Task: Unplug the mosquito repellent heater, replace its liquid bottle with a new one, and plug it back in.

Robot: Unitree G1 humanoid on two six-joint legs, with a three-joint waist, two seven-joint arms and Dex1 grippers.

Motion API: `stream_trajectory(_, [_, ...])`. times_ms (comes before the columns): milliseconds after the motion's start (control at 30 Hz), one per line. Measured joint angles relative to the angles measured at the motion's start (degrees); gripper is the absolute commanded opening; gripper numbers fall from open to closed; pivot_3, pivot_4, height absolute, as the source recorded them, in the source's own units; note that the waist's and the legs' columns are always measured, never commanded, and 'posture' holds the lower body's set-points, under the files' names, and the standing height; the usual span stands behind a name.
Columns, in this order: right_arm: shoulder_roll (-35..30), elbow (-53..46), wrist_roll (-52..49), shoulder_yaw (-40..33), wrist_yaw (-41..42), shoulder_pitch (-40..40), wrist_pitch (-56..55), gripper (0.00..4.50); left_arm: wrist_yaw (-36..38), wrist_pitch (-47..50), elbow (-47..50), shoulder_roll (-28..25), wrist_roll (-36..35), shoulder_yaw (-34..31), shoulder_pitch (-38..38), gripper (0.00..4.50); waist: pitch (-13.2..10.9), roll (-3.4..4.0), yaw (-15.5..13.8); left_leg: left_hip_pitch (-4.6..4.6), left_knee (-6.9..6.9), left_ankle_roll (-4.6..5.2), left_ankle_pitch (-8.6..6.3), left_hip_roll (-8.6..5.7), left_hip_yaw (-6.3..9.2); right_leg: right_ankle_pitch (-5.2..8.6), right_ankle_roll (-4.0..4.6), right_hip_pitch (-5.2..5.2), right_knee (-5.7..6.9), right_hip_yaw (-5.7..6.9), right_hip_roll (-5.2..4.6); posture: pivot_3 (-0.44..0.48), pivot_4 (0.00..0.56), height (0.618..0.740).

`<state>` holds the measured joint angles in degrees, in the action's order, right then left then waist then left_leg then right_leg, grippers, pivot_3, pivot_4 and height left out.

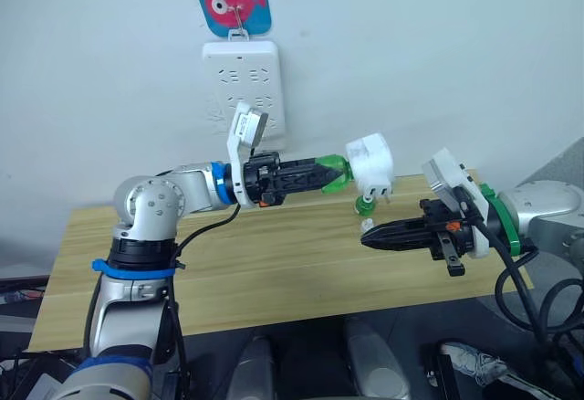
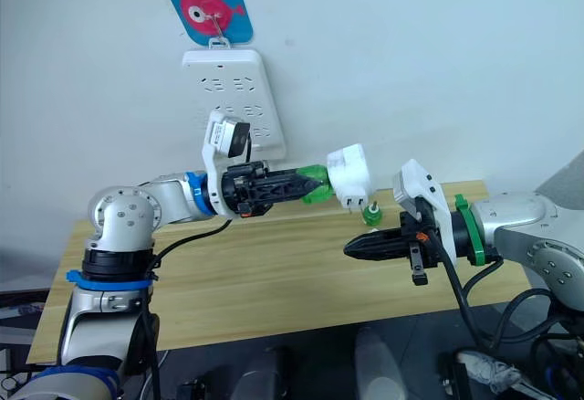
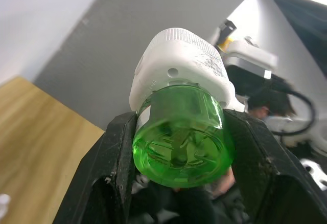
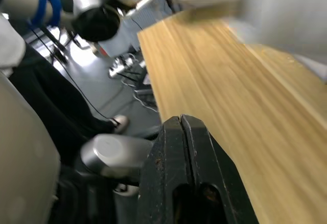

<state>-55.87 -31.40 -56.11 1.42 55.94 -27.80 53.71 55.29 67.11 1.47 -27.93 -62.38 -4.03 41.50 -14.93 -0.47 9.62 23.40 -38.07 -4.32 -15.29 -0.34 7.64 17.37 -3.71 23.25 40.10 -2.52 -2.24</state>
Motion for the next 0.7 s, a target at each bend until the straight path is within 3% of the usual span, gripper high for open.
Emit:
stream_trajectory(300, [0.0,1.03,0.69,-0.42,5.08,-1.17,-1.63,0.0,5.45,-2.16,0.46,-2.16,4.58,3.99,-0.65,2.26,0.0,0.0,-0.09,0.0,0.0,0.0,0.0,0.01,0.0,0.0,0.0,0.0,-0.01,0.0,-0.02,-0.223,0.178,0.734])
stream_trajectory(700, [2.05,1.49,-1.06,-0.75,3.71,-2.65,1.04,0.0,9.72,-6.02,2.5,-3.9,7.48,5.78,-1.55,2.26,0.0,0.0,-0.12,0.0,0.0,0.0,0.0,0.0,0.01,0.0,0.0,0.0,-0.01,-0.01,-0.02,-0.221,0.182,0.734])
